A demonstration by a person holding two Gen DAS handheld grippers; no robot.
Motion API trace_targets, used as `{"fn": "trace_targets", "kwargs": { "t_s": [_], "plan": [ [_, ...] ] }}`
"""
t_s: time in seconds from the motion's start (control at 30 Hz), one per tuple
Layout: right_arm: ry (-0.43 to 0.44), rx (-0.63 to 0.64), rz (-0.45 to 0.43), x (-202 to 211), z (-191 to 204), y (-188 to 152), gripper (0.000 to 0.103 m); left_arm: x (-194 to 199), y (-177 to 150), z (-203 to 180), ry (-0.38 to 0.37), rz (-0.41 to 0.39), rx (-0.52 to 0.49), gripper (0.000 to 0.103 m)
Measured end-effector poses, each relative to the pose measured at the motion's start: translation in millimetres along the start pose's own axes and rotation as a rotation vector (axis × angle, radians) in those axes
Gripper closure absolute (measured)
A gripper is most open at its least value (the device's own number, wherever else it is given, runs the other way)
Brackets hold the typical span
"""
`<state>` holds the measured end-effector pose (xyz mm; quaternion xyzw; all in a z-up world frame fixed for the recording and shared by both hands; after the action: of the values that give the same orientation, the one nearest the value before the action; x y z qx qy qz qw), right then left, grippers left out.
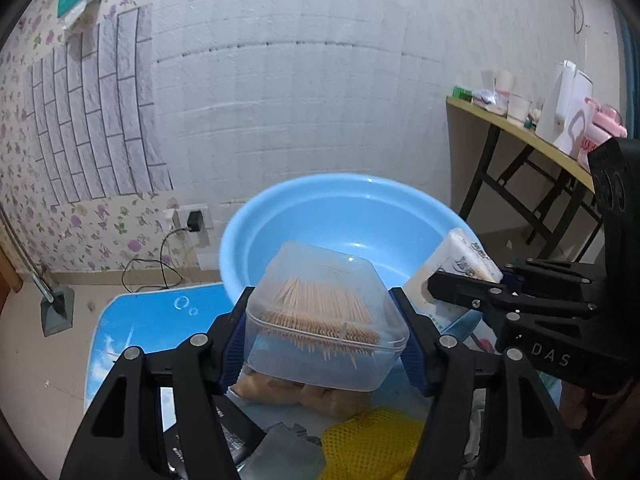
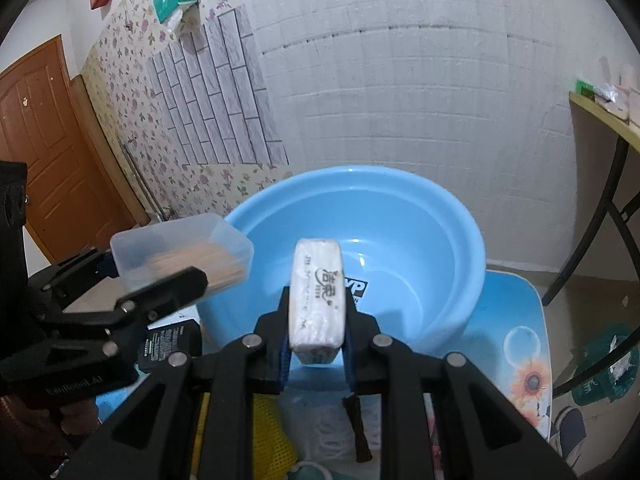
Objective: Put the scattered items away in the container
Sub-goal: 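Carry both held items over the blue basin and open both grippers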
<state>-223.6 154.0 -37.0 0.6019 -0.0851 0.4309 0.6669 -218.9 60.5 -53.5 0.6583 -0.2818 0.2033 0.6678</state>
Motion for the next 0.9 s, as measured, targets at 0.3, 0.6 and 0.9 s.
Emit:
{"fn": "trace_targets", "kwargs": {
  "t_s": [0.3, 0.6, 0.9],
  "plan": [
    [0.008, -0.020, 0.046, -13.9, -4.9, -14.1, 0.081, -9.8, -13.7, -8.0, -0.002, 0.040, -0.018, 0.039],
    [0.007, -0.025, 0.052, -11.9, -3.8, -16.5, 0.080, -3.6, -13.1, -17.5, 0.006, 0.029, -0.048, 0.038],
    [-0.002, -0.016, 0.034, 1.9, -3.1, -19.9, 0.080, 7.9, -18.3, -17.1, 0.018, 0.037, -0.049, 0.038]
  ]
}}
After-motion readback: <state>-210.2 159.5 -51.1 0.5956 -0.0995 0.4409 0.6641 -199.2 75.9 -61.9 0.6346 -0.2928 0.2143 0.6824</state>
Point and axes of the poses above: each gripper's, at about its wrist camera, not at the fingertips, and x roughly against the way its jaws point, z to its left, y to its top, the point moved 8 cm from there along -x, roughly the way its jaws point, and after that the axes turned 3 degrees about y, right-handed, at the moved point
